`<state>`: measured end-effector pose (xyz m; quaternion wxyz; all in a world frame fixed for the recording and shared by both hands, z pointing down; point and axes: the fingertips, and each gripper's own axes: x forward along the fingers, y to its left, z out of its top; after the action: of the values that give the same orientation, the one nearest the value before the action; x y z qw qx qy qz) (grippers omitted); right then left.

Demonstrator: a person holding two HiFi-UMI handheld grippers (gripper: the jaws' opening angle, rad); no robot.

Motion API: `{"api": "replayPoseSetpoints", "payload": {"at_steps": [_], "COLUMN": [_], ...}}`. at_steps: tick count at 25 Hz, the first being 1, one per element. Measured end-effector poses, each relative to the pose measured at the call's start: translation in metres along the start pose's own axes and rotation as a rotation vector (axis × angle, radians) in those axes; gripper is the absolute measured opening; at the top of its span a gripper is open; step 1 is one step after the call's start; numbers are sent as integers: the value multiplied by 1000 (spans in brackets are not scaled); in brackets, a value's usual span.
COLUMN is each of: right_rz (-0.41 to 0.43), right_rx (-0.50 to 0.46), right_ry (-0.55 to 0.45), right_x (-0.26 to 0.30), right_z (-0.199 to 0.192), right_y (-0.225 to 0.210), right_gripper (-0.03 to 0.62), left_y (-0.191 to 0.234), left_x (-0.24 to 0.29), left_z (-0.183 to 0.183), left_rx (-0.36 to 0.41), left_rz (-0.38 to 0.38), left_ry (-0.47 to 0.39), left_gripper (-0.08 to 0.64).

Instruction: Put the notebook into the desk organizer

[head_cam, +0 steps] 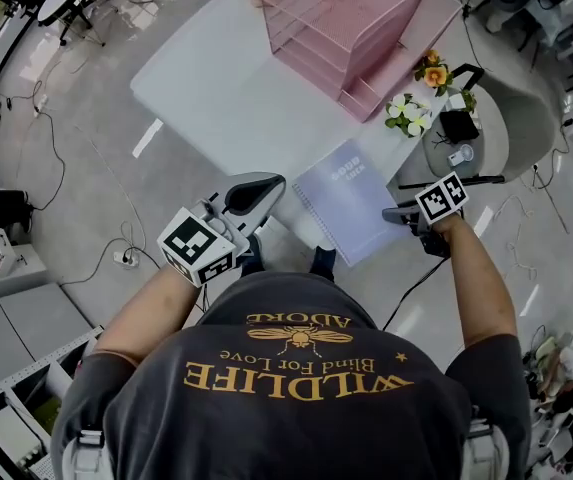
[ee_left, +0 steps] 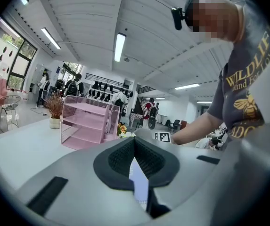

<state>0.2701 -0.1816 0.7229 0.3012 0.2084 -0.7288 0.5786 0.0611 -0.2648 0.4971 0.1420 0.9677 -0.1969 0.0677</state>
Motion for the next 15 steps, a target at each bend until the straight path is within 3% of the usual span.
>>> {"api": "replayPoseSetpoints", "payload": {"at_steps": [6,15], "right_rz": [74,78], "right_rx": [-108,-316], "right_ry": [-118,-346], "right_x": [-30,-108], "right_z": [9,75], "right_y": [64,173], "right_gripper": [29,30], "left_y": [5,22], "left_x": [-3,-16], "left_z": [20,79], "left_rx": [0,54], "left_rz": [-17,-45], "left_ry": [-48,-134], "left_gripper": [2,2]}}
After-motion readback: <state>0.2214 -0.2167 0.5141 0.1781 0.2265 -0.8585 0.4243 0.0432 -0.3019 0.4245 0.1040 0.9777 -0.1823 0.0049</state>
